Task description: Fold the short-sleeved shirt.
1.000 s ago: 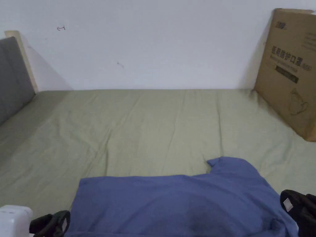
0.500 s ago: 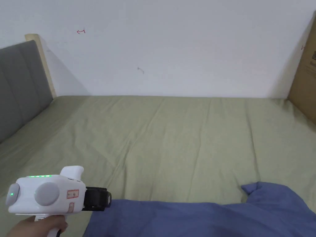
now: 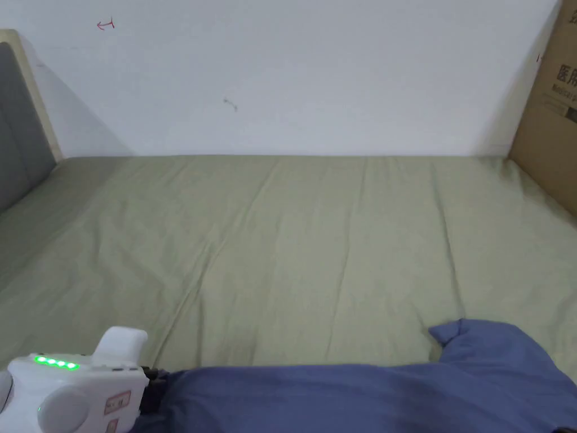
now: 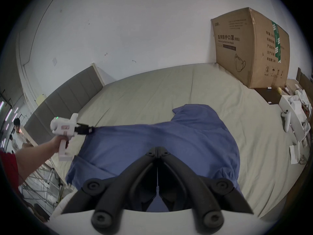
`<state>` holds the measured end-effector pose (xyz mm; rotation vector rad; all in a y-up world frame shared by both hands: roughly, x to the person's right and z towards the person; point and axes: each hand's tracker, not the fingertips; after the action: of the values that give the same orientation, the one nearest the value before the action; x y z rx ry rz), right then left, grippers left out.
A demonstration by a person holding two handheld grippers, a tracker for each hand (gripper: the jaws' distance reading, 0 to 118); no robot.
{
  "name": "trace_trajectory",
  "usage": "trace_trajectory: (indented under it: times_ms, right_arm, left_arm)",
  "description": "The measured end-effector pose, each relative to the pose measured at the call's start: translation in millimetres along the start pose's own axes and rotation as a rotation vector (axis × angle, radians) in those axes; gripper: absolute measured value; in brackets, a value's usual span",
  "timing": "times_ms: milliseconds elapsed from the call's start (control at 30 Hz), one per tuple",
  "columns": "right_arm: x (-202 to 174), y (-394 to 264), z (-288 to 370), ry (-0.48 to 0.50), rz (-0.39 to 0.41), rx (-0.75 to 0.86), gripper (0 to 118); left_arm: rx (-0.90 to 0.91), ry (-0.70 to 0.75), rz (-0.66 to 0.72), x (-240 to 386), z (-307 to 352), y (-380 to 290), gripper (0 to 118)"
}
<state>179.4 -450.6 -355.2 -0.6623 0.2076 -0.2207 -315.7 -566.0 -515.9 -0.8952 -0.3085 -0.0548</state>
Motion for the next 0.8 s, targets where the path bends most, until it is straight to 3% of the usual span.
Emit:
trace_trajectory:
  times_ms: [67, 133, 167, 200, 233, 267, 333, 567, 633, 667, 700, 733, 800]
  right_arm:
    - [13.4, 19.8, -18.0, 0.024, -0.045, 0.053, 0]
    - [42.5, 47.1, -42.4, 0.052, -0.110, 0.067, 0]
    - [54.6, 63.9, -59.4, 0.038, -0.103, 0.052, 9]
    - [67.3, 77.8, -75.5, 0.040, -0.112, 0.036, 41]
    - [79.9, 88.5, -96.8, 0.032, -0.118, 0.021, 88]
    - [92.4, 100.3, -116.1, -0.043, -0.105, -0.038, 118]
    - [114.4, 114.9, -150.1, -0.124, -0.075, -0.187, 116]
    - [169.9, 105.8, -228.2, -0.334, -0.159, -0.466, 116]
    - [174.3, 98.6, -235.1, -0.300, -0.115, -0.513, 107]
    - [170.0, 95.2, -236.7, -0.273, -0.061, -0.505, 82]
    - [161.9, 92.0, -237.8, -0.249, -0.001, -0.515, 46]
    - [154.3, 88.8, -238.4, -0.248, 0.040, -0.539, 20]
    - [146.5, 87.7, -236.1, -0.212, 0.080, -0.539, 3]
  left_arm:
    - [0.036, 0.040, -0.052, 8.8, 7.6, 5.5, 0]
    - [0.076, 0.040, -0.019, 11.7, 26.5, 15.9, 0]
    - [0.101, 0.001, 0.021, 12.4, 35.0, 20.4, 0]
    - [0.112, -0.012, 0.041, 13.0, 42.3, 24.2, 0]
    - [0.113, -0.005, 0.045, 14.6, 50.9, 27.5, 0]
    - [0.120, -0.007, 0.047, 16.3, 58.7, 30.0, 0]
    - [0.132, -0.016, 0.039, 29.6, 73.5, 31.4, 0]
    - [0.133, -0.025, -0.025, 49.0, 99.9, 32.9, 0]
    - [0.123, -0.035, -0.002, 41.7, 98.4, 31.9, 0]
    - [0.119, -0.037, 0.003, 41.4, 98.0, 31.4, 0]
    - [0.115, -0.037, 0.004, 39.4, 97.3, 30.7, 0]
    - [0.109, -0.031, -0.001, 37.0, 96.2, 30.0, 0]
    - [0.097, -0.016, -0.005, 34.3, 93.1, 30.0, 0]
